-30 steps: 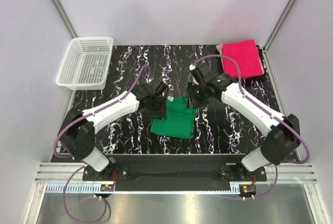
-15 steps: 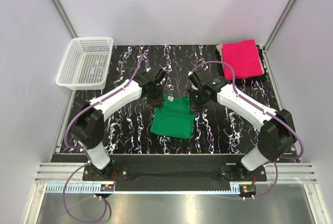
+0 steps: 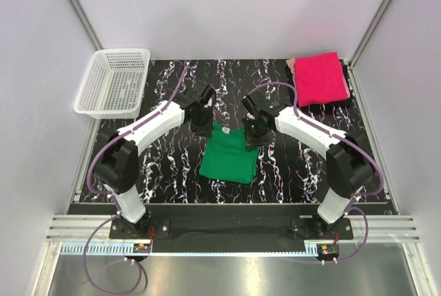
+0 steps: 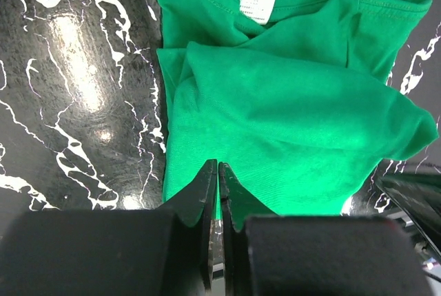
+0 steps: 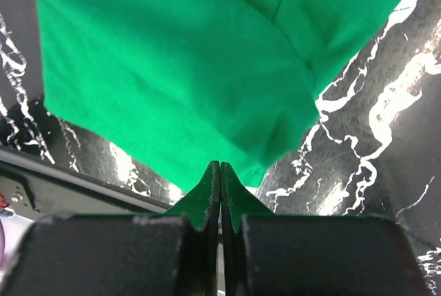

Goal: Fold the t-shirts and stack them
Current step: Fold the tshirt

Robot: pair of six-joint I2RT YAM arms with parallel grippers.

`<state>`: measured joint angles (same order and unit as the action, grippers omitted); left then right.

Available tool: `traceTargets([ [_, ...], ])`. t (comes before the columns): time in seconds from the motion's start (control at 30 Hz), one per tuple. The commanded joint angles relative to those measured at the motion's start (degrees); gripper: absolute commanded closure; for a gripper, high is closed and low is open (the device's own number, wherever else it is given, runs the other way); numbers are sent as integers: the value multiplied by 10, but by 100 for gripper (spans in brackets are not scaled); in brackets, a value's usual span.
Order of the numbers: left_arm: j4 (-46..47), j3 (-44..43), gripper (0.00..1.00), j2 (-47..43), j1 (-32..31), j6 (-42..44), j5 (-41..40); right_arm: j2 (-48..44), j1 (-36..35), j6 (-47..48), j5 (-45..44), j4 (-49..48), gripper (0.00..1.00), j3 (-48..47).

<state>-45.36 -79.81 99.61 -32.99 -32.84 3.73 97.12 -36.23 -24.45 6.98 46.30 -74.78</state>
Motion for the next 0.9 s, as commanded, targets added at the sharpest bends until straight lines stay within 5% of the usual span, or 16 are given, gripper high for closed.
traceTargets([
  [0.0, 15, -15, 94, 3, 7, 19, 23, 15, 0, 6, -7, -19, 100, -34],
  [0.87, 40, -148, 100, 193, 27, 43, 59, 112, 36, 6, -97, -53, 100, -51],
])
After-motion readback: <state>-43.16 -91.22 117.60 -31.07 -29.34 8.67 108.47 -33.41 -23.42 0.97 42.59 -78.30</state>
